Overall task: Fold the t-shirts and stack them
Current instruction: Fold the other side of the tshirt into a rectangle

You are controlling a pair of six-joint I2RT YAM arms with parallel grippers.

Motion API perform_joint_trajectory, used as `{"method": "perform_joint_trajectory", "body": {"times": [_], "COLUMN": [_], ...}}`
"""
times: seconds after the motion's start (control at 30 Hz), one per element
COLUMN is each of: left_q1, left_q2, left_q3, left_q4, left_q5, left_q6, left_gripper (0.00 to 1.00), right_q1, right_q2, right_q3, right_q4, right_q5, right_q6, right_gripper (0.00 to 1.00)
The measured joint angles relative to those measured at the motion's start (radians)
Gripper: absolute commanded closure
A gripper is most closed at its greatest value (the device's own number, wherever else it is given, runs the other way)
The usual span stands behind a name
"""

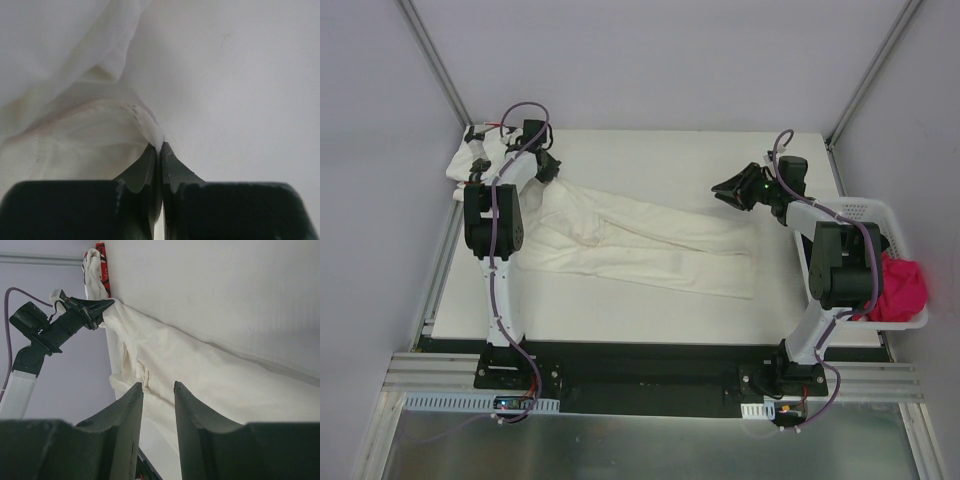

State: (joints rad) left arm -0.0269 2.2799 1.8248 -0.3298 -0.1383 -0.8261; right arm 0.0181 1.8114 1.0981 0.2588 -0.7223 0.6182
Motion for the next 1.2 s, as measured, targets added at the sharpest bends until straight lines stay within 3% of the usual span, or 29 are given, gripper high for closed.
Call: {"method": "perform_joint_trajectory", "body": {"times": [0.53, 0.73, 0.9, 1.2], "left_q1": [0.101, 0.12, 0.119, 0.12], "left_q2": [0.086, 0.092, 0.091, 0.049], "left_q3": [0.189, 0.19, 0.164, 0.045], "left_q4": [-0.007, -0.009, 0.013, 0.064], "left_q5": [0.009, 0.023, 0.044, 0.078], "left_q6": [0.062, 0.084, 0.089, 0.115], "left_gripper": [1.0, 1.0, 1.0, 1.0], "right_q1": [-0.002, -0.002, -0.019, -0.142], "right_q2": [0.002, 0.006, 0.006, 0.106], "right_q3": [0.0, 0.001, 0.001, 0.054], "right_q4": [-0.002, -0.045, -0.11, -0.197], "right_q5": [0.003, 0.014, 0.05, 0.119], "right_q6": [-0.007, -0.047, -0.103, -0.184], "right_gripper": [0.66, 0.61, 0.49, 0.47]}}
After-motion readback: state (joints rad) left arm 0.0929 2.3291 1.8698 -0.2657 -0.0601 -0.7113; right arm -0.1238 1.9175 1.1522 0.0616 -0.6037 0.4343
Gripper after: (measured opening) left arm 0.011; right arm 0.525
